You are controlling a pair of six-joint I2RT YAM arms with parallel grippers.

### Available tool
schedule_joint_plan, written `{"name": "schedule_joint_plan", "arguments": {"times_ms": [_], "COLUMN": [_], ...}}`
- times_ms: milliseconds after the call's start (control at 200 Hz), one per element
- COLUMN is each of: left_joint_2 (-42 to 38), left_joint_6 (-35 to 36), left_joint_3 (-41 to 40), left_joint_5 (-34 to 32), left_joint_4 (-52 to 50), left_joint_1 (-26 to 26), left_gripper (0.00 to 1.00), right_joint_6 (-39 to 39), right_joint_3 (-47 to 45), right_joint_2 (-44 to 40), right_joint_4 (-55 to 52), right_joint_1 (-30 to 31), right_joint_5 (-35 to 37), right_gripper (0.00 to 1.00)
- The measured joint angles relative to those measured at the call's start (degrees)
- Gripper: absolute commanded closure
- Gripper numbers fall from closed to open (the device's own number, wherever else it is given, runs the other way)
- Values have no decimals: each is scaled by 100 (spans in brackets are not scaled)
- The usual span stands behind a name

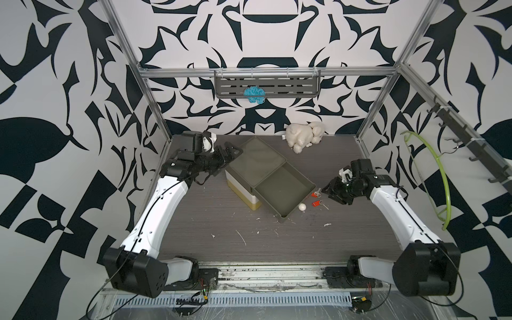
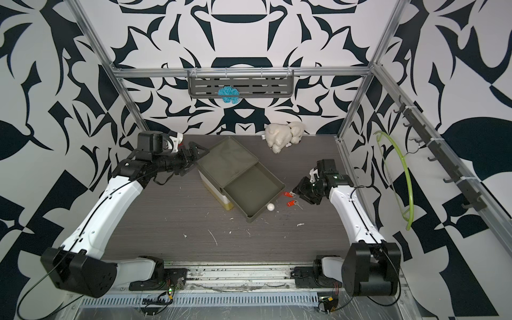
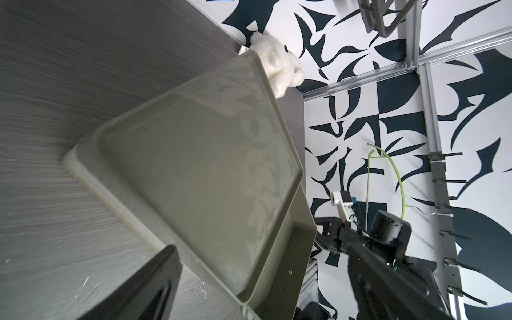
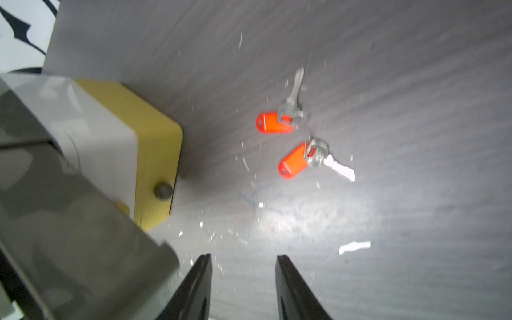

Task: Take the keys out of the drawer
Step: Place the key at the center of the board, then close the drawer in the storage box.

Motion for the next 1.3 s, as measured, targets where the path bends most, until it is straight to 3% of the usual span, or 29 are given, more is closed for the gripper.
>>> {"name": "schedule_joint_plan", "arguments": {"times_ms": [215, 495, 1020, 1300], "left_joint_2": [828, 1145, 1145, 1145], "left_joint_6": [-146, -308, -323, -323], "left_joint_3": [313, 306, 109, 81], "left_joint_5": [133, 181, 337, 343], "left_joint_4": [330, 514, 876, 935], "left_joint_1": [-485, -671, -708, -756], "left_gripper": [1, 1, 1, 1], "right_joint_6": [55, 848, 1578, 2033], "right_joint_3": [-308, -498, -505, -533], "right_joint_2": [-575, -612, -197, -105], "right_joint_4": [-616, 96, 1016, 2420], "right_joint_1": [319, 1460, 1709, 2068], "right_joint_5": [-212, -247, 387, 365], "right_gripper": [56, 56, 56, 56]}}
